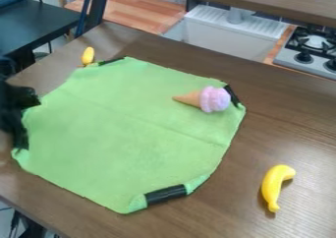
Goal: Fold the cloth from bottom left to top right
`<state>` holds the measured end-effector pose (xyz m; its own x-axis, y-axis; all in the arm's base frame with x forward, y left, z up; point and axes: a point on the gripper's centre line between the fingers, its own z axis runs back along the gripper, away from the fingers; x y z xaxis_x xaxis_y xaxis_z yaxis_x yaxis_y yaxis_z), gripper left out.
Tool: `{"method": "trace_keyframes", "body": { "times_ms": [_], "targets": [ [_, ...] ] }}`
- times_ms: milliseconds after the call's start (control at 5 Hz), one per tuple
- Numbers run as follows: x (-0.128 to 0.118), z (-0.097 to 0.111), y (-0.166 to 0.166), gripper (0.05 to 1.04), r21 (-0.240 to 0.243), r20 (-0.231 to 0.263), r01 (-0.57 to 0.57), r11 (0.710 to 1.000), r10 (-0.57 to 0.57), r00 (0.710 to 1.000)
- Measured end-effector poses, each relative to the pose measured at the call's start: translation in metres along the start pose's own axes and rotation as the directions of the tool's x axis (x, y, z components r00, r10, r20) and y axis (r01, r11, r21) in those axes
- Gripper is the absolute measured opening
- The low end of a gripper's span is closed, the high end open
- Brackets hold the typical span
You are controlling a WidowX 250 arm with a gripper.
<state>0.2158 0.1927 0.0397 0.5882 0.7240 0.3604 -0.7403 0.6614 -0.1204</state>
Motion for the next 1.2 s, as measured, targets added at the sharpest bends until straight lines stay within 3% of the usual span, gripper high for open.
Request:
{"method": "trace_keyframes", "body": {
  "times_ms": [400, 600, 1000, 1200],
  "targets": [
    [0.029, 0.03, 0.012, 0.049, 0.027, -0.076, -0.079, 0.996, 0.081, 0.994],
    [0.033, 0.039, -0.015, 0.049, 0.014, -0.124, -0.129, 0.992, 0.13, 0.984],
    [0.029, 0.032, -0.096, 0.049, 0.039, -0.142, -0.188, 0.981, 0.191, 0.971],
    [0.028, 0.03, -0.129, 0.049, 0.02, -0.132, -0.182, 0.983, 0.183, 0.974]
  ]
}}
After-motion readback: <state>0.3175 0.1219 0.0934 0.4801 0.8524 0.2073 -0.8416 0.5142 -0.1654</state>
